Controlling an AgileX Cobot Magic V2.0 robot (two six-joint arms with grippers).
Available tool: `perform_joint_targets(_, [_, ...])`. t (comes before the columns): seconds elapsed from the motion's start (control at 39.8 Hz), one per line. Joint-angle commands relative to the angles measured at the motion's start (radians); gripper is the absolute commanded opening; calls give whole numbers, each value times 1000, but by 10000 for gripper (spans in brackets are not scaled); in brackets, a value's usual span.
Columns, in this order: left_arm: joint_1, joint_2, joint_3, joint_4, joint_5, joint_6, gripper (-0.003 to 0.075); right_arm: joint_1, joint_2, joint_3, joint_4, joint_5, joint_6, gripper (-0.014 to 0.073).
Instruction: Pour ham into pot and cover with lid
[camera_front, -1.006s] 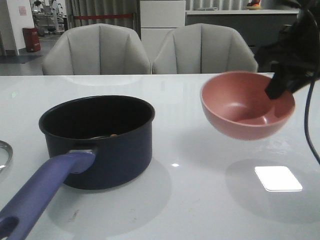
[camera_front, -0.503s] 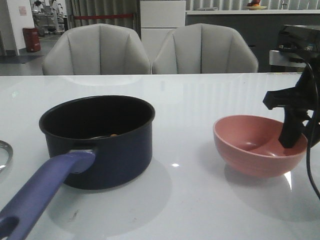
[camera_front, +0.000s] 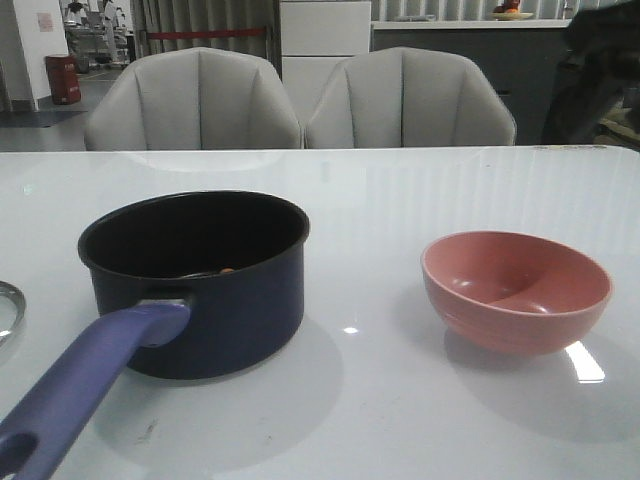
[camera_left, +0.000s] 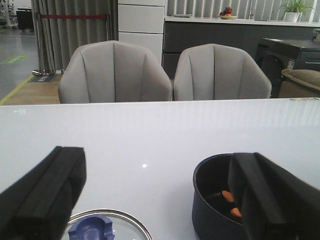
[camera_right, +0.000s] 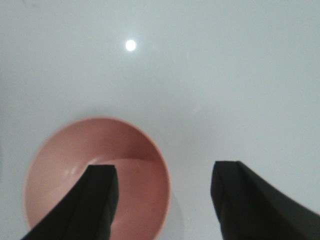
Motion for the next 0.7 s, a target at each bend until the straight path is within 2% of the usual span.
perform_joint_targets(0.0, [-6,10,-27,-7,-76,-1,629,34,-150,33,-1,-133,-15,509])
perform_joint_targets(0.38, [-6,10,-27,-7,-84,-1,629,188,-615,310,12,-324,-13,509])
perform_joint_targets(0.68, [-6,10,-27,-7,-84,-1,629,203,-1070,576,12,-340,-13,509])
